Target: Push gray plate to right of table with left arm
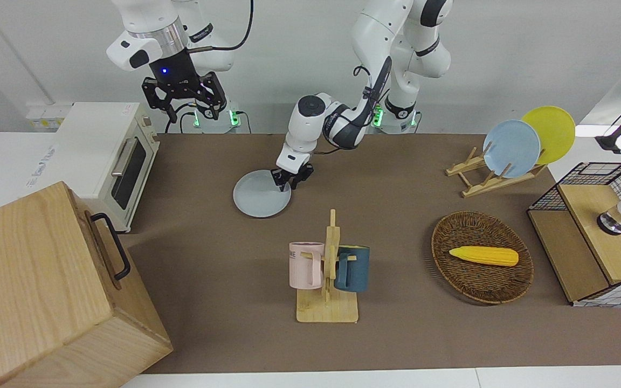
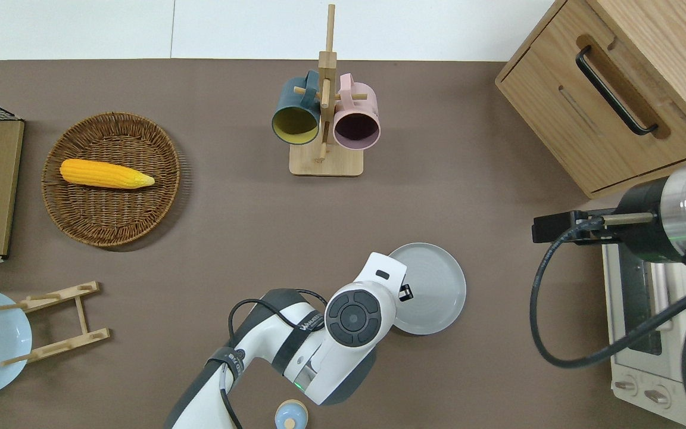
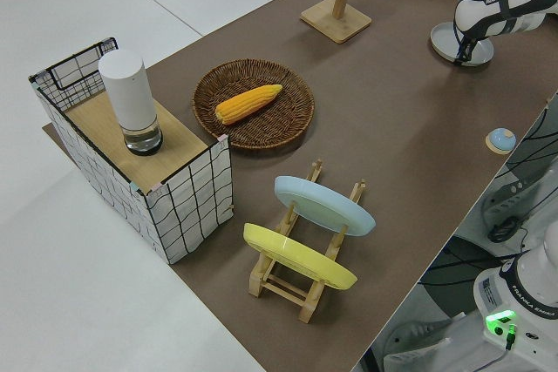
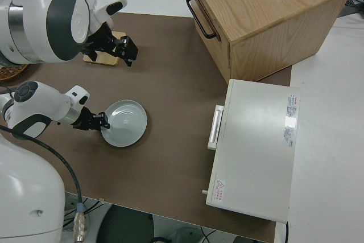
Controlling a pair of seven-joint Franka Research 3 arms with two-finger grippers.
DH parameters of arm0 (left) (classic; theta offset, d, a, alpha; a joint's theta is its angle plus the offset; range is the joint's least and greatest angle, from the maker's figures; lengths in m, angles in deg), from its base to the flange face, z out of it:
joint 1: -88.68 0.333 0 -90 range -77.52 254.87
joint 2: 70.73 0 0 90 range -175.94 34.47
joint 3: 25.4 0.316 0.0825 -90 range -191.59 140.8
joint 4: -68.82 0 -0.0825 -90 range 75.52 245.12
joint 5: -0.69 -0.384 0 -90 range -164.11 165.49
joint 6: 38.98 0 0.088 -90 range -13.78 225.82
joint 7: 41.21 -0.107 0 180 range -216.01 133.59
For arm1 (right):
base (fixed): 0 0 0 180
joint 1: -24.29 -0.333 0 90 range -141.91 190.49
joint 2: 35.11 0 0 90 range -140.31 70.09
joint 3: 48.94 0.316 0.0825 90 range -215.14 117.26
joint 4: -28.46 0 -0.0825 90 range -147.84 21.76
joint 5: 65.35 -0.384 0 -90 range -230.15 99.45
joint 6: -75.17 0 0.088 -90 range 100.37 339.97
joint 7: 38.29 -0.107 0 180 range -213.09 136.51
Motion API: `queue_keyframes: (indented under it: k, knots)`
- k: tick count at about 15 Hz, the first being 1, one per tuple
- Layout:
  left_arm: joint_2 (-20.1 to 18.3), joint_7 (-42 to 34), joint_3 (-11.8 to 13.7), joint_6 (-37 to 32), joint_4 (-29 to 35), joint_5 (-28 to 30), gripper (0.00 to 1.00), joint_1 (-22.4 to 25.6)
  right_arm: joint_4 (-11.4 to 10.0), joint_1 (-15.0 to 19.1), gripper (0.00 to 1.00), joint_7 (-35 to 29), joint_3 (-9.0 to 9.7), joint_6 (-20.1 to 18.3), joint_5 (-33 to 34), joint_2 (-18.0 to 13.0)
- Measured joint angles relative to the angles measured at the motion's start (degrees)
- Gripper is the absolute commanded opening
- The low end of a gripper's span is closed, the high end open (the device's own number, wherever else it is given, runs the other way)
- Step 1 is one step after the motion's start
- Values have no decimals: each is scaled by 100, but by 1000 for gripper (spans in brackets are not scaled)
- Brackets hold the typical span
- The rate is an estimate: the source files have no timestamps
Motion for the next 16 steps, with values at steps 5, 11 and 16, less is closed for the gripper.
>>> queue_keyframes:
  k: [5,11,16]
  knots:
    - [-67,-726,114,-667,-249,-55,991,147,0,0,996,0,0,0,0,0]
    - [-543,-1617,139,-1518,-361,-341,993,599,0,0,996,0,0,0,0,0]
    - [-1149,-2269,157,-2137,-379,-373,993,1232,0,0,996,0,0,0,0,0]
